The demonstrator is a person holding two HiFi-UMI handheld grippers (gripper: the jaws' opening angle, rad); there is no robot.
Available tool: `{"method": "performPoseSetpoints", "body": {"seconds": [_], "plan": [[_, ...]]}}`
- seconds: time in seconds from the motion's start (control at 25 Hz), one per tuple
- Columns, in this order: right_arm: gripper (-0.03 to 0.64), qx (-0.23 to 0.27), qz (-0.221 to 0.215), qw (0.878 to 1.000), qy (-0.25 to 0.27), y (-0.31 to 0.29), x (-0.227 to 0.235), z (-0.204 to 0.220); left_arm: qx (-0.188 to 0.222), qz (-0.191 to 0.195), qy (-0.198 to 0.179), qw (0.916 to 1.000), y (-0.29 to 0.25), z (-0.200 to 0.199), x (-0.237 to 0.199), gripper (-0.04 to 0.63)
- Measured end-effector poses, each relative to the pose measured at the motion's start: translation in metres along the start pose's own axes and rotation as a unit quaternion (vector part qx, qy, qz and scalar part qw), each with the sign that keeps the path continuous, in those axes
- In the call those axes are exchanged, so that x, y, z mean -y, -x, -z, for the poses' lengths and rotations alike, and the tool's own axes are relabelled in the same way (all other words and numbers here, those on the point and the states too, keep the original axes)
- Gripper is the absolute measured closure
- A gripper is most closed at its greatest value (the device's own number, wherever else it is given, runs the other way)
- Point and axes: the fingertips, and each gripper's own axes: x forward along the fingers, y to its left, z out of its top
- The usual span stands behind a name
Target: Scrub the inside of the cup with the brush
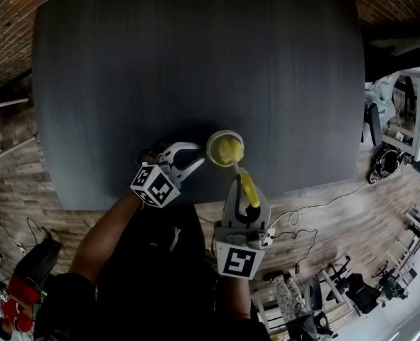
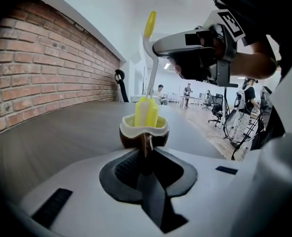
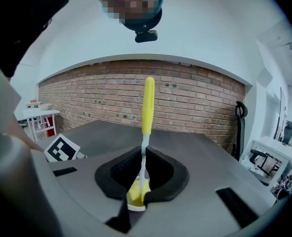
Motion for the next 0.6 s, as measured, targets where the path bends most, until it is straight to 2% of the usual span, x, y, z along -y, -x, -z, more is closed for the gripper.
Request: {"method": "performPoseSetpoints", "body": {"seconds": [0.36, 0.48, 0.6], "plan": [[0.572, 0.04, 0.02, 0.996, -0.082, 0.023, 0.01, -0.019, 0.004, 0.01, 0.048, 0.9988, 0.008, 0.002, -0.001, 0.513], [0.572, 0.064, 0.04, 0.993, -0.09, 0.043, 0.019, -0.028, 0.002, -0.001, 0.05, 0.9988, 0.019, 0.003, 0.002, 0.498], [0.572, 0.082, 0.062, 0.99, -0.101, 0.065, 0.028, -0.034, 0.016, -0.02, 0.065, 0.9975, 0.035, 0.0, 0.003, 0.488]]}}
